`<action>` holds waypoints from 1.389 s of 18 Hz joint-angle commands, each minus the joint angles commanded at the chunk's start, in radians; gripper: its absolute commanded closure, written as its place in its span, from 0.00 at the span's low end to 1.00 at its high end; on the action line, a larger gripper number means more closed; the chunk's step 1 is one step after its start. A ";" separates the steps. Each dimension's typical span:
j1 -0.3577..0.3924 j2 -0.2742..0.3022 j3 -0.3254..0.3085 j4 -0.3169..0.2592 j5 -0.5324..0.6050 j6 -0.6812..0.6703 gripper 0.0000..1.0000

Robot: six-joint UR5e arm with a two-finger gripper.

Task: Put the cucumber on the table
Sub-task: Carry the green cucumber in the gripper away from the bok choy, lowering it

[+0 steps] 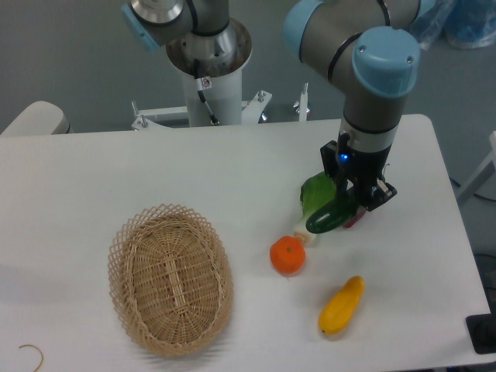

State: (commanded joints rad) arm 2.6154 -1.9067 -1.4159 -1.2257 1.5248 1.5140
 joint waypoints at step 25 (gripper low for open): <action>0.121 -0.247 0.000 0.377 0.017 0.296 0.72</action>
State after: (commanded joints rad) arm 2.7365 -2.1537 -1.4159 -0.8483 1.5417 1.8098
